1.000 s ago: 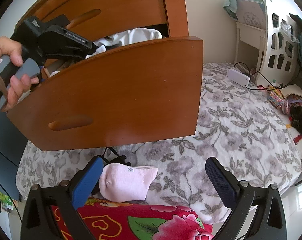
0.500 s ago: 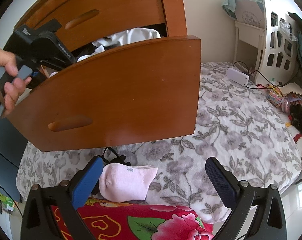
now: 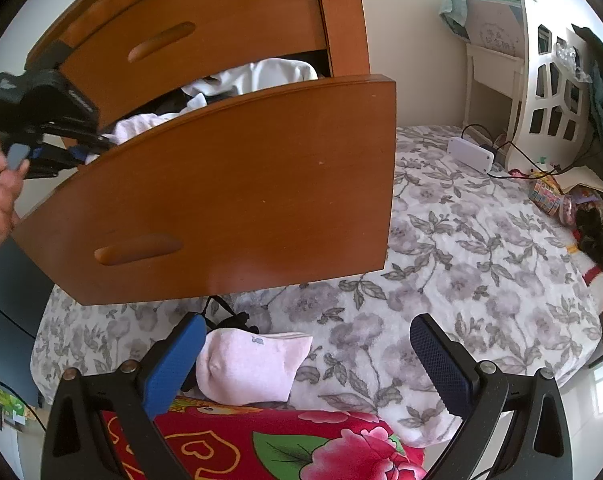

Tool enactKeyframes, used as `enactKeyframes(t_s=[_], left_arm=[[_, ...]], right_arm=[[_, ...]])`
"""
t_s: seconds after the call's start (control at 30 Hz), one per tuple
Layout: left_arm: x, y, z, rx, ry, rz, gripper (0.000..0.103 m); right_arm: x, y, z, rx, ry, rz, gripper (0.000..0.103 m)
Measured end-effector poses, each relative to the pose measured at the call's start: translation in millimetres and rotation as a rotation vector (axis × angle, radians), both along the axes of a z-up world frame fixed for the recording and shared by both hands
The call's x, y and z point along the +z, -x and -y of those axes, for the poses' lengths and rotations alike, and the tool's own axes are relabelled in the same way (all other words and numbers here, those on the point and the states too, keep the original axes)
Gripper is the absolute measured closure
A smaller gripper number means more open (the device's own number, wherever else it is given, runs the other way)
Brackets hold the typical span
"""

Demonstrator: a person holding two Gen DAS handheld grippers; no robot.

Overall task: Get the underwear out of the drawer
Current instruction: 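Close the left gripper on the pink cloth in the drawer, then lift the pink cloth up out of the drawer with the left gripper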

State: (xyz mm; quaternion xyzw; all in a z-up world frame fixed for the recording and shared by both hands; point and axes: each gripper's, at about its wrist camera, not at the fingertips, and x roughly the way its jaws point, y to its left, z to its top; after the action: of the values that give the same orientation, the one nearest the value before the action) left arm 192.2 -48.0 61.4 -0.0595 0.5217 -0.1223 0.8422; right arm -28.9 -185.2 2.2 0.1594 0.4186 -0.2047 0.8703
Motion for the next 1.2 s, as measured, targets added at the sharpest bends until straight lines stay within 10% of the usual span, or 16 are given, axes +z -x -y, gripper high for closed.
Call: enactKeyframes(t_s=[0.57,1.2], left_arm=[[57.0,82.6,-43.7,-0.037,0.163,0.374,0.093],[76.7,93.4,-64.2,-0.013,0.273,0.414,0.094]], right_arm=[[0.5,1.2,-1.3,-0.01,0.022,-0.002,0.0],[-0.1,0.6,-1.7,-0.007,0.029,-0.009,0.0]])
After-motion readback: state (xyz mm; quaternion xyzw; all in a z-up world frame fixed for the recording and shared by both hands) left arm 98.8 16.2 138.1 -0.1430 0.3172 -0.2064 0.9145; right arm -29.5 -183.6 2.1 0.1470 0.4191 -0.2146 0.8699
